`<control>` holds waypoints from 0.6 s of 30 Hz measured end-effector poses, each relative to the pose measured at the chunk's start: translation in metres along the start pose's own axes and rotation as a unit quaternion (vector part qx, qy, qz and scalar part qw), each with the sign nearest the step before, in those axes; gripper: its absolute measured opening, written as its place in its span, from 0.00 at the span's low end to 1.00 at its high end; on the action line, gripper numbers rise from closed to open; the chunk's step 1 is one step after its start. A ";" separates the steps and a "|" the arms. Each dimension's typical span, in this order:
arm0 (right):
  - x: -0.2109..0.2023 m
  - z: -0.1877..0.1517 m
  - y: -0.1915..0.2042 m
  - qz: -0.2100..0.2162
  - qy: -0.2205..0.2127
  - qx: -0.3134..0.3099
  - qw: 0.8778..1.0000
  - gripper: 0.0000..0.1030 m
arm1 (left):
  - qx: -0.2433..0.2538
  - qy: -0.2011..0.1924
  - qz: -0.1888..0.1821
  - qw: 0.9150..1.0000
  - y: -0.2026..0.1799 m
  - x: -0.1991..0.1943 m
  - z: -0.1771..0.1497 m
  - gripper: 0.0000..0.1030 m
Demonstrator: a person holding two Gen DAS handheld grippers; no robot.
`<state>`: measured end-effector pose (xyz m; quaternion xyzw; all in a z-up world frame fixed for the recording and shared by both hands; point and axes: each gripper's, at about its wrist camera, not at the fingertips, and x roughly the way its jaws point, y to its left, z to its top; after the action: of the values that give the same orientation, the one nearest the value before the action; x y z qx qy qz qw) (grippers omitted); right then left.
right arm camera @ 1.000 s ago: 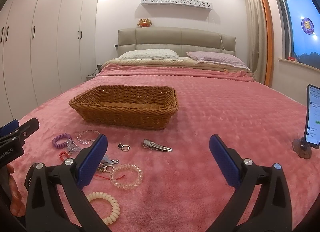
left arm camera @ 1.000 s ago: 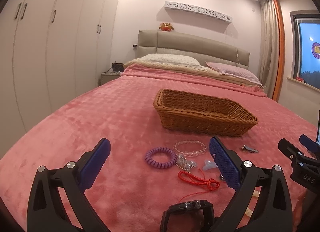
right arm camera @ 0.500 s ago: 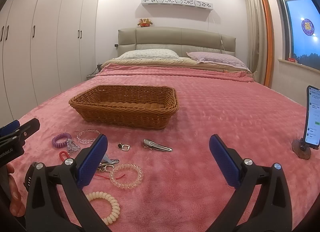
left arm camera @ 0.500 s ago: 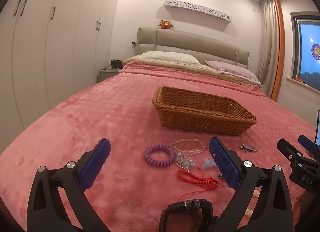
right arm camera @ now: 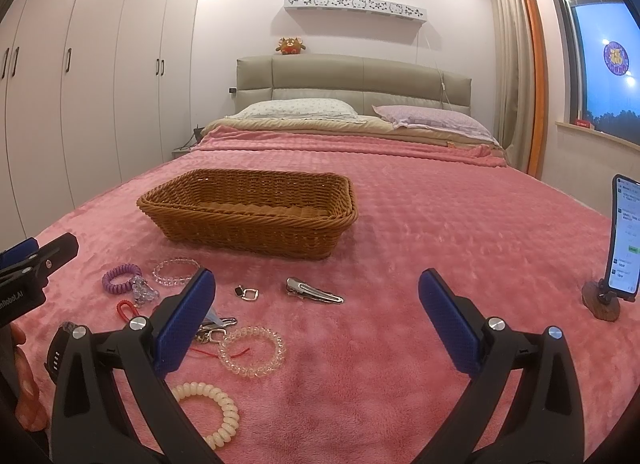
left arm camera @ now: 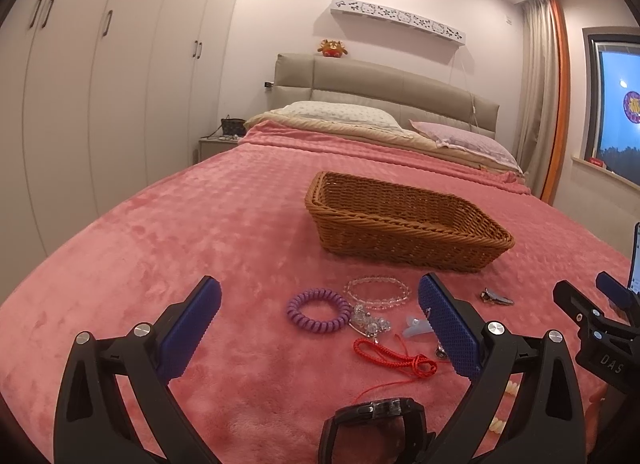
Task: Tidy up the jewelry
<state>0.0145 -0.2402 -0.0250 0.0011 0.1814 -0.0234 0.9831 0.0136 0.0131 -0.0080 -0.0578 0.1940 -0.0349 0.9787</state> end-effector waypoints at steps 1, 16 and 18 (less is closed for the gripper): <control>0.001 0.000 0.000 0.000 0.001 -0.002 1.000 0.94 | -0.004 0.001 -0.002 1.000 0.001 0.000 0.000 0.93; -0.012 -0.017 -0.003 0.025 0.051 -0.003 0.998 0.70 | -0.018 0.073 -0.035 0.997 0.022 -0.033 -0.026 0.83; -0.022 -0.024 0.001 0.029 0.061 -0.012 0.998 0.67 | -0.006 0.090 -0.036 0.995 0.019 -0.037 -0.032 0.82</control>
<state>-0.0144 -0.2377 -0.0396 -0.0041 0.2416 0.0070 0.9703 -0.0319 0.0322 -0.0256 -0.0672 0.2795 -0.0742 0.9549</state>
